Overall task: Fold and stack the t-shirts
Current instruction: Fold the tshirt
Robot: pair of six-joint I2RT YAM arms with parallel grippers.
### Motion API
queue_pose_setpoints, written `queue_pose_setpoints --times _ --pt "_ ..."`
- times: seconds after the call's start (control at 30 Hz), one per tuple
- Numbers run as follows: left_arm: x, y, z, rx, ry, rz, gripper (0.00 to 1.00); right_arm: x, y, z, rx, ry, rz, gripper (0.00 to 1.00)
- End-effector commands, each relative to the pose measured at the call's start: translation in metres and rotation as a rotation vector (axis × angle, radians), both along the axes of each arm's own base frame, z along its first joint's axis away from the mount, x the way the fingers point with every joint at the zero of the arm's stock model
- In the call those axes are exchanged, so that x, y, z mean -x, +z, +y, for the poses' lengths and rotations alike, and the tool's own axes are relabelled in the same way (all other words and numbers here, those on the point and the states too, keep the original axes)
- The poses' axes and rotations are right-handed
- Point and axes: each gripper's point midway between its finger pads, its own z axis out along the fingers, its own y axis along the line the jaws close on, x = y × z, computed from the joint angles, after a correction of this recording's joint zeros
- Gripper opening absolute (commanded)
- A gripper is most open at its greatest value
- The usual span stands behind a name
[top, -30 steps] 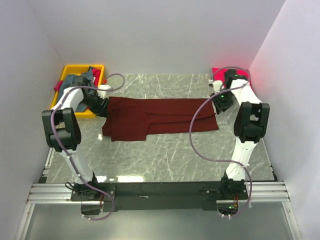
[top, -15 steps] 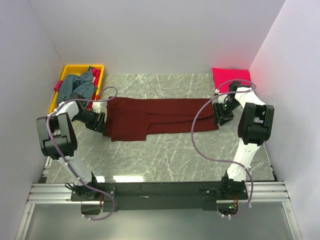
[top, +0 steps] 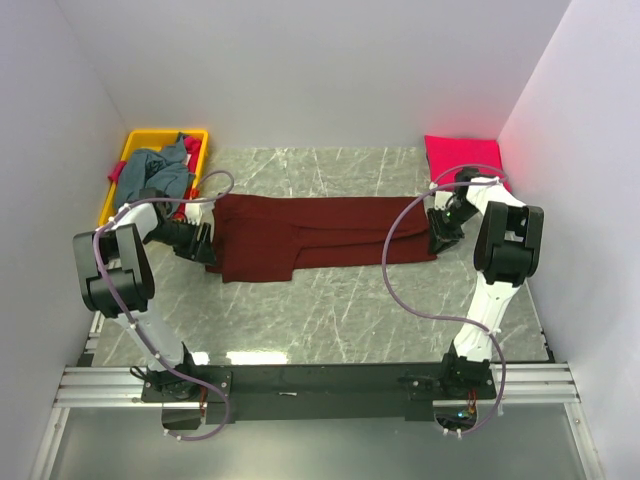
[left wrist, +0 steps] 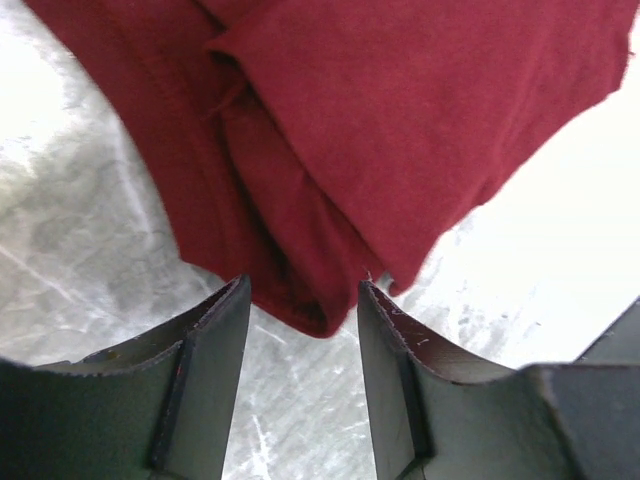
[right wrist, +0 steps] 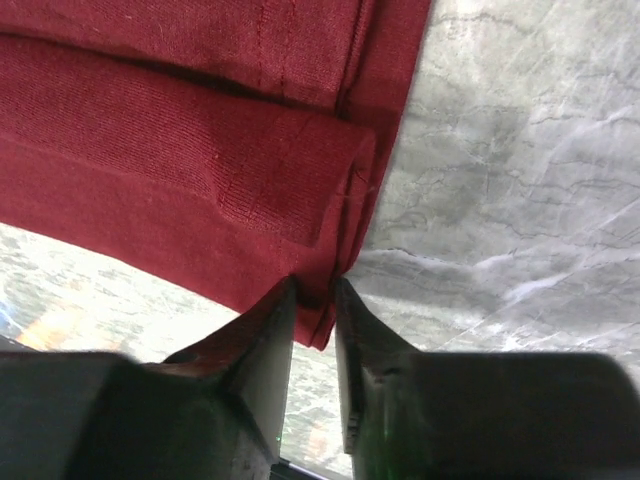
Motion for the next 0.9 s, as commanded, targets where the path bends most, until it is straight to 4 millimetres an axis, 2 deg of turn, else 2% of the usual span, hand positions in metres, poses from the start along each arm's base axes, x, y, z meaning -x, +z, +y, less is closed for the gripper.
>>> queue_pose_setpoints --times 0.0,0.07,0.17,0.2,0.27,0.3,0.37,0.5,0.6,0.63,0.67,0.7,0.73,0.77,0.8,0.87 --pt "0.004 0.017 -0.011 0.063 -0.015 -0.017 0.53 -0.002 -0.001 0.003 -0.016 -0.009 -0.005 0.26" --pt "0.007 0.015 -0.011 0.059 -0.013 -0.01 0.52 0.0 -0.002 0.004 -0.018 -0.009 0.001 0.16" --pt "0.01 0.008 -0.01 0.046 -0.007 0.0 0.44 0.003 -0.003 0.002 -0.009 -0.003 0.003 0.04" --pt "0.012 0.004 -0.009 0.037 -0.004 0.014 0.33 0.003 -0.003 0.001 -0.003 0.0 0.002 0.01" --pt "0.015 -0.003 -0.004 0.013 0.008 0.041 0.21 0.005 -0.005 -0.005 0.02 -0.001 0.002 0.0" --pt "0.017 -0.005 -0.001 -0.001 0.013 0.047 0.12 0.007 -0.005 -0.007 0.031 0.002 0.004 0.0" --pt "0.023 -0.011 0.006 -0.043 0.016 0.063 0.02 0.009 -0.005 -0.015 0.057 -0.003 0.008 0.0" --pt "0.039 -0.012 0.01 -0.064 0.008 0.092 0.01 0.015 -0.004 -0.023 0.091 0.019 0.0 0.0" --pt "0.043 -0.007 0.007 -0.053 0.01 0.087 0.01 0.024 0.002 -0.015 0.046 0.038 0.005 0.0" --pt "0.042 -0.001 0.006 -0.048 0.013 0.075 0.02 0.026 0.005 -0.012 0.029 0.041 0.006 0.12" --pt "0.04 0.002 0.004 -0.039 0.024 0.069 0.09 0.028 0.013 -0.003 -0.015 0.042 -0.002 0.22" --pt "0.038 0.007 0.004 -0.037 0.027 0.056 0.27 0.028 0.02 0.0 -0.032 0.04 -0.016 0.43" --pt "0.037 0.016 0.002 -0.03 0.025 0.027 0.33 0.027 0.026 0.003 -0.041 0.035 -0.032 0.46" --pt "0.036 0.023 -0.001 -0.012 0.018 0.002 0.39 0.024 0.04 0.004 -0.043 0.029 -0.08 0.47" --pt "0.037 0.03 -0.004 -0.001 0.005 -0.018 0.48 0.022 0.047 0.008 -0.062 0.028 -0.104 0.47" --pt "0.047 0.043 -0.008 0.002 -0.055 -0.059 0.53 0.021 0.065 0.011 -0.065 0.018 -0.162 0.47"
